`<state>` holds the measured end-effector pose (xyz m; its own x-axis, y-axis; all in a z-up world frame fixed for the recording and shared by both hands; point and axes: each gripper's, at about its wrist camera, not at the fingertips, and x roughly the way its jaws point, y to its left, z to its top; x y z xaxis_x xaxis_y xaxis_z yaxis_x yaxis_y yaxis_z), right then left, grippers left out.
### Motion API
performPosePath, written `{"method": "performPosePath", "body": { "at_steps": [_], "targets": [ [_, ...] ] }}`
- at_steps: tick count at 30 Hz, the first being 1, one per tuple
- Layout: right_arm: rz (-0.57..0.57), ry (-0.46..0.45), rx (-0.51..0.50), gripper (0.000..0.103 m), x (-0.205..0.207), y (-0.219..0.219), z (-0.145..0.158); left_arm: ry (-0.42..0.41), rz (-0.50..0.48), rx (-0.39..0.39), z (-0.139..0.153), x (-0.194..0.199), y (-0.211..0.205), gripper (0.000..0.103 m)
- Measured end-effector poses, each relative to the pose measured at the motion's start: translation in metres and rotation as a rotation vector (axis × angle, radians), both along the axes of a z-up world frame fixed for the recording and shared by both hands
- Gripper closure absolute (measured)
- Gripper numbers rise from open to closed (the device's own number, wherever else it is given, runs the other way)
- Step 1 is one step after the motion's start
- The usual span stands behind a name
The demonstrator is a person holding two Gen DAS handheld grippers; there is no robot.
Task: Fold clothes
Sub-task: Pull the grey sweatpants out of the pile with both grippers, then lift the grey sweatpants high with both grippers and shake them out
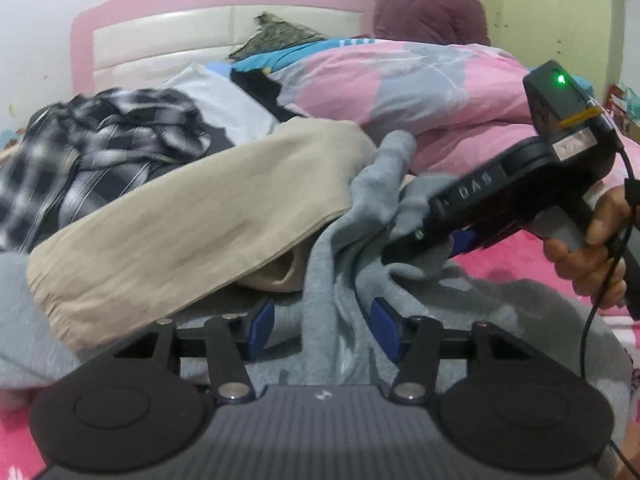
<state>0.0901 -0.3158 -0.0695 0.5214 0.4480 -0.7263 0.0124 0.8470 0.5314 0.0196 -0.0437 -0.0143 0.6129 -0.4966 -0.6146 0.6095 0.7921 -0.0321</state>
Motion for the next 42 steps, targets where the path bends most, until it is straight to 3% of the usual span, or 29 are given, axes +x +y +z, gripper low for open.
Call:
{"method": "performPosePath", "body": {
  "at_steps": [1,2,3,5,10,14,17,22,24,26,30,32,33,34,35,36,37,39,42],
  "targets": [
    [0.002,-0.005,0.027,0.073,-0.006,-0.007,0.0,-0.012,-0.019,-0.005,0.003,-0.002,-0.001,0.049],
    [-0.005,-0.03,-0.004,0.084,-0.014,-0.012,0.007,-0.028,-0.036,-0.009,0.006,-0.004,-0.002,0.049],
    [-0.013,-0.055,-0.035,0.087,-0.022,-0.018,0.013,-0.047,-0.055,-0.011,0.009,-0.006,-0.003,0.049],
    [-0.05,-0.112,-0.119,0.089,-0.042,-0.031,0.029,-0.09,-0.115,-0.005,0.015,-0.007,-0.011,0.047],
    [-0.185,-0.128,-0.269,0.091,-0.075,-0.069,0.036,-0.154,-0.226,0.085,0.017,0.008,-0.054,0.042],
    [-0.286,-0.092,-0.275,0.094,-0.092,-0.096,0.026,-0.207,-0.258,0.203,0.005,0.025,-0.09,0.042],
    [-0.318,-0.083,-0.224,0.094,-0.1,-0.113,0.021,-0.221,-0.283,0.228,0.001,0.035,-0.103,0.042],
    [-0.335,-0.075,-0.014,0.086,-0.1,-0.136,0.018,-0.224,-0.3,0.207,0.003,0.043,-0.116,0.044],
    [-0.335,-0.065,0.055,0.059,-0.095,-0.139,0.017,-0.227,-0.31,0.175,0.006,0.043,-0.115,0.044],
    [-0.326,-0.044,0.088,0.043,-0.088,-0.139,0.013,-0.223,-0.321,0.195,0.001,0.047,-0.121,0.044],
    [-0.298,0.011,0.088,0.04,-0.07,-0.132,0.0,-0.189,-0.301,0.244,-0.013,0.06,-0.139,0.053],
    [-0.297,0.035,0.098,0.04,-0.064,-0.134,-0.01,-0.168,-0.293,0.242,-0.018,0.065,-0.144,0.066],
    [-0.301,0.053,0.111,0.041,-0.063,-0.135,-0.017,-0.149,-0.29,0.244,-0.021,0.067,-0.146,0.08],
    [-0.3,0.071,0.126,0.043,-0.062,-0.135,-0.023,-0.134,-0.279,0.242,-0.022,0.069,-0.146,0.086],
    [-0.292,0.073,0.126,0.054,-0.063,-0.135,-0.026,-0.121,-0.267,0.24,-0.023,0.07,-0.145,0.087],
    [-0.28,0.061,0.103,0.076,-0.065,-0.133,-0.023,-0.119,-0.248,0.234,-0.022,0.071,-0.143,0.089],
    [-0.269,0.05,0.08,0.085,-0.066,-0.132,-0.021,-0.108,-0.229,0.221,-0.019,0.071,-0.139,0.089],
    [-0.245,0.0,0.022,0.093,-0.072,-0.127,-0.01,-0.064,-0.177,0.167,-0.007,0.073,-0.127,0.09],
    [-0.201,-0.148,-0.123,0.094,-0.089,-0.112,0.029,-0.048,-0.112,0.07,0.027,0.065,-0.099,0.09]
  ]
}}
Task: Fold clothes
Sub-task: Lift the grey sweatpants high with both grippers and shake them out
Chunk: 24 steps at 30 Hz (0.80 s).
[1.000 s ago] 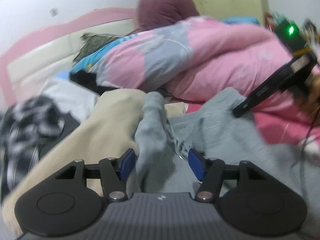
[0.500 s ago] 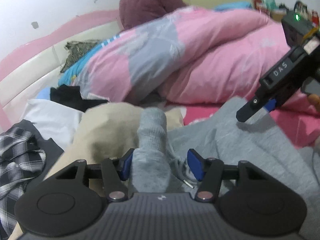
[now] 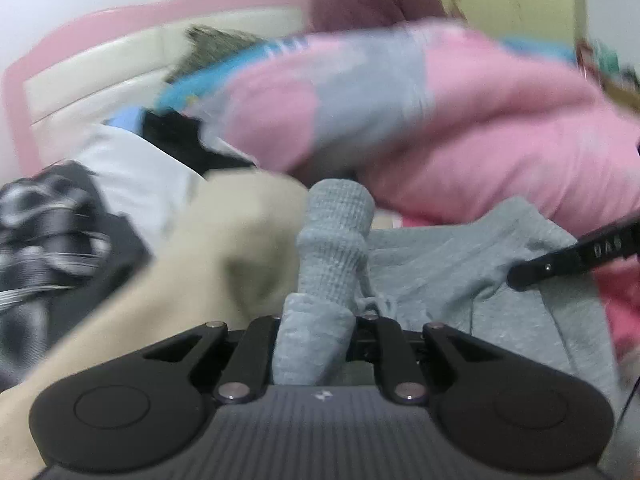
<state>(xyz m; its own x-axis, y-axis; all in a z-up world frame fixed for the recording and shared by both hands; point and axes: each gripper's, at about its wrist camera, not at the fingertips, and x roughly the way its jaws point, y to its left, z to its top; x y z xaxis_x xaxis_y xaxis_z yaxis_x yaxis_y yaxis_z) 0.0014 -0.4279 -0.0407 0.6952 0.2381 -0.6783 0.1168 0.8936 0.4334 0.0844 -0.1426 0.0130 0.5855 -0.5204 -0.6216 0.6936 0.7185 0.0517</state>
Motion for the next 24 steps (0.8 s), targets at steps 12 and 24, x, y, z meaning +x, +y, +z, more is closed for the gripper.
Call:
{"method": "performPosePath", "body": {
  "at_steps": [12,24],
  "targets": [
    [-0.015,-0.699,-0.602,0.094,-0.106,0.07,0.212,-0.305,0.027,-0.308,0.241,-0.115,0.088,0.09],
    [-0.248,-1.17,-0.866,0.094,-0.195,0.05,0.504,-0.914,-0.121,-0.565,0.511,-0.271,0.056,0.09]
  ]
}}
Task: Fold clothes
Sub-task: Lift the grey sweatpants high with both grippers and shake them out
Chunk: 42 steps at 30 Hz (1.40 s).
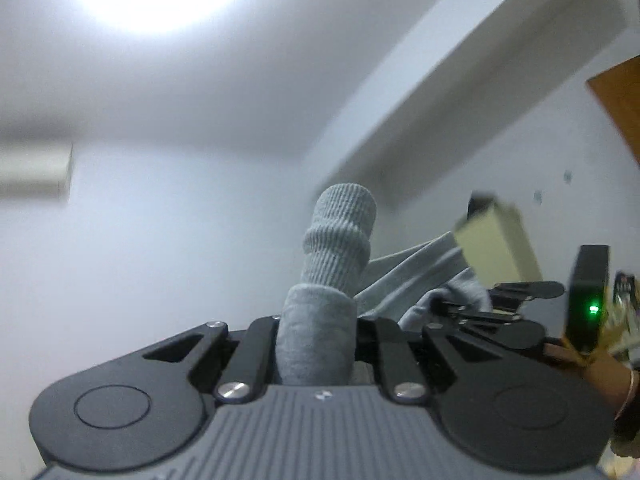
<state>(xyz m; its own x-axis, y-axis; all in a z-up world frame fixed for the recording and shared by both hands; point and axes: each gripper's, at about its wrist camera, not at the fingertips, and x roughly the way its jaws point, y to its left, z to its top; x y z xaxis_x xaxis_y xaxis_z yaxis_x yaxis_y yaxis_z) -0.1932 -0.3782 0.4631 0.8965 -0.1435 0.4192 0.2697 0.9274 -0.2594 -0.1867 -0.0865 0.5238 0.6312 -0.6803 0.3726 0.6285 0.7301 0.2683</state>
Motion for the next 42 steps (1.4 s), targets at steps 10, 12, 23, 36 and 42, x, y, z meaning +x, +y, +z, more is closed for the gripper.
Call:
{"method": "performPosePath", "body": {
  "at_steps": [10,12,23,36,42],
  "targets": [
    [-0.032,-0.277,-0.01,0.094,-0.036,0.007,0.185,-0.201,0.069,-0.166,0.084,-0.073,-0.003,0.089],
    [-0.022,-0.267,-0.036,0.094,-0.021,0.02,0.179,-0.166,0.092,-0.153,0.071,-0.065,0.003,0.088],
    [0.254,0.042,-0.15,0.094,0.103,0.119,-0.031,0.329,0.283,-0.053,-0.133,0.022,0.105,0.088],
    [0.666,0.806,-0.236,0.094,0.17,0.322,-0.329,0.95,0.708,-0.262,-0.445,0.038,0.241,0.09],
    [0.784,0.856,-0.356,0.094,0.182,0.389,-0.376,1.071,0.805,-0.468,-0.467,0.025,0.327,0.09]
  ]
}}
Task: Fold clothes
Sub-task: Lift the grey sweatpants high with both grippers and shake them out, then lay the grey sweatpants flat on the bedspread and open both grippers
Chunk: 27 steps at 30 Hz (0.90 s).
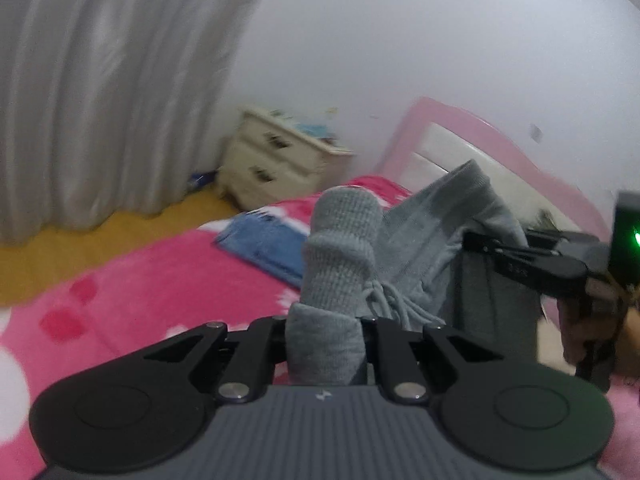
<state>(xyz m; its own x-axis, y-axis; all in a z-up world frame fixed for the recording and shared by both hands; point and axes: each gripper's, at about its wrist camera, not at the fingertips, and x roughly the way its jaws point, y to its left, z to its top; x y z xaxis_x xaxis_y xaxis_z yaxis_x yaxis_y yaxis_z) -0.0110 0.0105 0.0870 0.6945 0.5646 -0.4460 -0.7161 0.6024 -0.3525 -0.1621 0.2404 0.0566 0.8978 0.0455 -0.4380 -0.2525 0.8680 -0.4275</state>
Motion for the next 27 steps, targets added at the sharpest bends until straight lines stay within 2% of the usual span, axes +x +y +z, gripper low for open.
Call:
{"method": "performPosePath", "body": {
  "at_steps": [2,7,9,11,13,14,15,16,17,18,19,20,21,24,27],
  "targets": [
    [0.065,0.001,-0.013,0.094,0.011,0.027,-0.003,-0.002,0.051,-0.036,-0.005,-0.003,0.019,0.09],
    [0.243,-0.012,-0.012,0.094,0.028,0.102,0.008,-0.031,0.213,0.002,0.012,-0.044,0.076,0.09],
    [0.31,-0.002,0.011,0.094,0.035,0.14,0.001,-0.005,0.28,0.017,0.016,-0.046,0.096,0.09],
    [0.364,0.057,0.025,0.094,0.043,0.178,-0.018,0.079,0.32,0.022,0.003,-0.047,0.113,0.088],
    [0.405,0.112,0.011,0.092,0.049,0.21,-0.047,0.217,0.327,0.022,-0.023,-0.051,0.13,0.08],
    [0.427,0.149,-0.047,0.09,0.047,0.226,-0.068,0.298,0.332,0.017,-0.041,-0.051,0.136,0.078],
    [0.43,0.195,-0.108,0.084,0.048,0.235,-0.085,0.367,0.341,0.006,-0.056,-0.052,0.142,0.076],
    [0.432,0.24,-0.169,0.079,0.049,0.245,-0.101,0.408,0.352,-0.015,-0.062,-0.056,0.146,0.069],
    [0.41,0.278,-0.227,0.076,0.054,0.251,-0.113,0.403,0.362,-0.04,-0.065,-0.061,0.151,0.065],
    [0.391,0.289,-0.242,0.074,0.06,0.249,-0.114,0.398,0.373,-0.064,-0.067,-0.066,0.156,0.061],
    [0.372,0.301,-0.255,0.069,0.067,0.248,-0.115,0.376,0.383,-0.052,-0.06,-0.076,0.158,0.057],
    [0.362,0.338,-0.235,0.054,0.077,0.242,-0.106,0.378,0.4,-0.01,-0.053,-0.081,0.158,0.055],
    [0.352,0.376,-0.216,0.044,0.087,0.235,-0.097,0.38,0.416,0.03,-0.046,-0.086,0.159,0.053],
    [0.333,0.507,-0.189,0.042,0.108,0.211,-0.077,0.359,0.422,0.093,-0.032,-0.086,0.16,0.053],
    [0.298,0.61,-0.175,0.037,0.117,0.17,-0.08,0.333,0.377,0.146,-0.028,-0.07,0.152,0.045]
  ]
}}
